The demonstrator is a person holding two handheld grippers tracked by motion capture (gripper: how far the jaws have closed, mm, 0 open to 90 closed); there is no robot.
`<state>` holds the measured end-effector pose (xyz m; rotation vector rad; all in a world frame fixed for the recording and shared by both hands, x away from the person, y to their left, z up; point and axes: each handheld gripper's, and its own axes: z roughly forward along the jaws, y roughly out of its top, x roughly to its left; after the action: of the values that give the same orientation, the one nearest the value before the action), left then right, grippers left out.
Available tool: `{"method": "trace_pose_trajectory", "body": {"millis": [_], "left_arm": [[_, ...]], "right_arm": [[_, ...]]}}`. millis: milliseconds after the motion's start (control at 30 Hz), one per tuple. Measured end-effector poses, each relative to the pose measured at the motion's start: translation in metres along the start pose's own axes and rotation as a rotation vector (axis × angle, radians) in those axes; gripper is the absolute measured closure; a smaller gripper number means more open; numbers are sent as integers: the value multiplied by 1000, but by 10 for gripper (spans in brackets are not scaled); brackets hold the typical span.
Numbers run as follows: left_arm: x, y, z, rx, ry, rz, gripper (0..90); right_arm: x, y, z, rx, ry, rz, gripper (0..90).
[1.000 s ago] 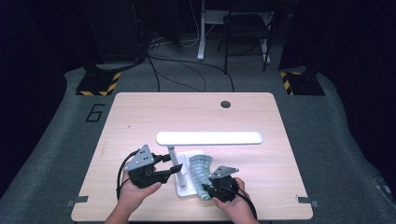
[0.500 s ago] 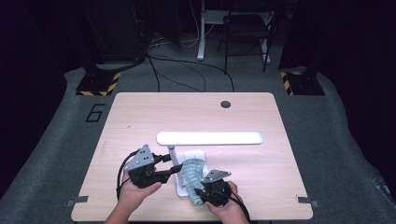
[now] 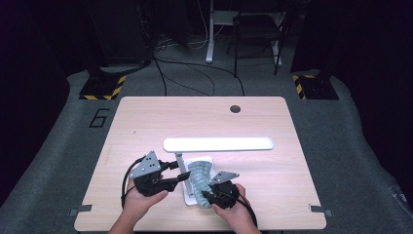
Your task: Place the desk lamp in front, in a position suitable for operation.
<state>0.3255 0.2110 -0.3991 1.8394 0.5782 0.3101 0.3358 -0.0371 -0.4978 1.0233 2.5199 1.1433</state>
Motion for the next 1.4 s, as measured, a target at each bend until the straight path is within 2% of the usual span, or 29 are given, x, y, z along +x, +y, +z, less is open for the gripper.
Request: {"method": "trace_pose_trajectory", "body": {"millis": [200, 233, 367, 400, 467, 533, 900, 1000, 1033, 1067, 1100, 1133, 1367, 1400], "left_arm": [[0, 0, 0, -2, -1, 0, 530], [0, 0, 0, -2, -1, 0, 530], [0, 0, 0, -3, 0, -3, 530], [0, 0, 0, -3, 0, 0, 531], [0, 0, 0, -3, 0, 0, 531], [0, -1, 0, -4, 1, 0, 531], [1, -1, -1, -11, -4, -1, 530], [1, -2, -1, -15, -5, -1, 530], [1, -2, -1, -15, -5, -1, 530], [1, -2, -1, -10, -6, 1, 531], [1, -2, -1, -15, -3, -1, 531], [2, -2, -1, -12, -5, 1, 530], [2, -2, -3, -8, -3, 5, 531], [2, -1, -2, -7, -1, 8, 532]], "right_arm": [[-6, 11, 10, -5, -29, 28, 680], [-10, 14, 13, -8, -34, 15, 680], [-17, 24, 22, -6, -49, 36, 681], [-19, 27, 25, -6, -53, 22, 682], [-22, 32, 29, 0, -55, 32, 682], [-28, 36, 32, 2, -54, 17, 682], [-43, 59, 53, -4, -108, 55, 681], [-49, 64, 58, -14, -114, 63, 681], [-50, 64, 59, -15, -113, 79, 681], [-51, 65, 61, -36, -120, 82, 681], [-52, 66, 60, -7, -112, 97, 681], [-54, 67, 62, -33, -118, 85, 682], [-60, 67, 60, -19, -114, 100, 686], [-63, 67, 61, -23, -118, 80, 685]]}}
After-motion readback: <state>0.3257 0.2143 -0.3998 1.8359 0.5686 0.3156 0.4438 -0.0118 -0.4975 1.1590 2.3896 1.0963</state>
